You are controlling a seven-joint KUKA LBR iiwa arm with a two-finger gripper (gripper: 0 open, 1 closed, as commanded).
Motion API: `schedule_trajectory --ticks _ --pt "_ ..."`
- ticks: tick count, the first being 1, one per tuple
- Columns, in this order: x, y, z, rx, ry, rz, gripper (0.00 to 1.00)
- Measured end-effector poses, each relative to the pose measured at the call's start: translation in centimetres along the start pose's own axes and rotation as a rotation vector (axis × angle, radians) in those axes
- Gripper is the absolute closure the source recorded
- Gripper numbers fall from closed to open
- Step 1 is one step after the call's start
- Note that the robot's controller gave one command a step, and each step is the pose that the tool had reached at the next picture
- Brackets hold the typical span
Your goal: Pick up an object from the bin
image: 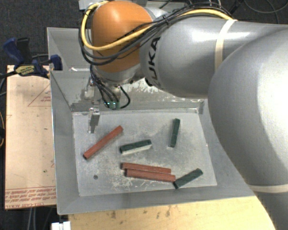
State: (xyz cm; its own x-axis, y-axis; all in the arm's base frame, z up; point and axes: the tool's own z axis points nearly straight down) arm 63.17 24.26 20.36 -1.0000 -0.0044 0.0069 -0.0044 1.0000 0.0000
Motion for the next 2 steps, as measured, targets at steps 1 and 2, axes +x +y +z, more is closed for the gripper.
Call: schedule_trajectory --ticks 1,2 --pt "-0.2 -0.1 -0.6 -0.002 -0.008 0.004 0.00" --pt "1.0 -2.3 3.3 -0.002 -0.011 -0.099 0.00"
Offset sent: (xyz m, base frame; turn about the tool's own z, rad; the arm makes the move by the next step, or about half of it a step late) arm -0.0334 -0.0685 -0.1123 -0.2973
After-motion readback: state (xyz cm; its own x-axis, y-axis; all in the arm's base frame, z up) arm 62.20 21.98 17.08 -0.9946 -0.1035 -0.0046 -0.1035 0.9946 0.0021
